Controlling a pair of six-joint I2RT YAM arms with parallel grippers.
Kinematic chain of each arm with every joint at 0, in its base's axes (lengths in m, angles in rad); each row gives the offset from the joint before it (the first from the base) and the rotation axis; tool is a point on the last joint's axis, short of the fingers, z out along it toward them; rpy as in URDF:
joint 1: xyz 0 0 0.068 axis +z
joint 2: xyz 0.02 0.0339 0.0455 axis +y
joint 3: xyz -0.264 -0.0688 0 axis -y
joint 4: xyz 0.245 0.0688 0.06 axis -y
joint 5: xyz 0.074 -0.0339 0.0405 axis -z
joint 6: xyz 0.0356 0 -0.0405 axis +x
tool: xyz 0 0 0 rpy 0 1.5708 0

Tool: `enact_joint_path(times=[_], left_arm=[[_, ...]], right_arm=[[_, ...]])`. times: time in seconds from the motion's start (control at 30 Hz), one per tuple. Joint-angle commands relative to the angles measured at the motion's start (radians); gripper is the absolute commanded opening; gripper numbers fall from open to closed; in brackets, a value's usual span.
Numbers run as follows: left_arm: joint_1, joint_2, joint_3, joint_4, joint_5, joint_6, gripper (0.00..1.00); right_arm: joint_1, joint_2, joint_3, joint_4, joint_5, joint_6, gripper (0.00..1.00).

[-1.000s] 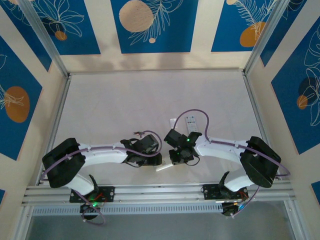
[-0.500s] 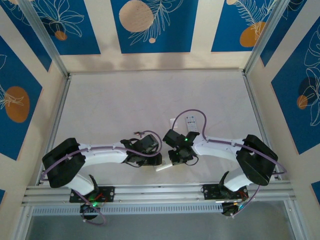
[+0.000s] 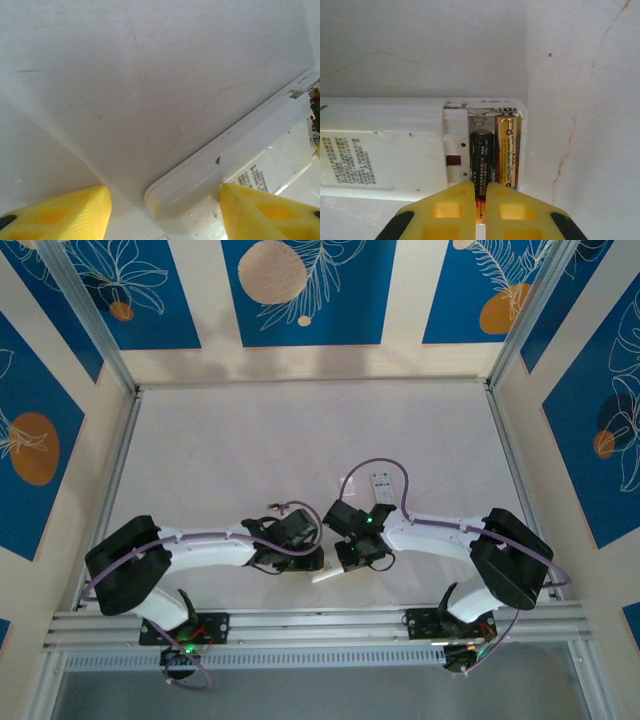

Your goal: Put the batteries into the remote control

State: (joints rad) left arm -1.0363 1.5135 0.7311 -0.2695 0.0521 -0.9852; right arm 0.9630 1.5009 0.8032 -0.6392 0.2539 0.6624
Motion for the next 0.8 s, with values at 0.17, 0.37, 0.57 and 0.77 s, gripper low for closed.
enact_joint_path(times=[0.17,0.37,0.57,0.77], left_arm=[[0.010,0.038,-0.016,-0.029,-0.033,0.018,0.60],[0.012,0.043,-0.016,-0.017,-0.029,0.014,0.60],[0.012,0.045,-0.007,-0.018,-0.026,0.017,0.60],[0.012,0.043,-0.004,-0.023,-0.027,0.018,0.60]], right_arm=[[0.005,0.029,-0.054,0.168,0.084,0.017,0.11],[0.005,-0.098,-0.125,0.141,0.071,0.039,0.11],[0.005,-0.106,-0.164,0.169,0.071,0.055,0.11],[0.003,-0.013,-0.167,0.263,0.088,0.025,0.11]])
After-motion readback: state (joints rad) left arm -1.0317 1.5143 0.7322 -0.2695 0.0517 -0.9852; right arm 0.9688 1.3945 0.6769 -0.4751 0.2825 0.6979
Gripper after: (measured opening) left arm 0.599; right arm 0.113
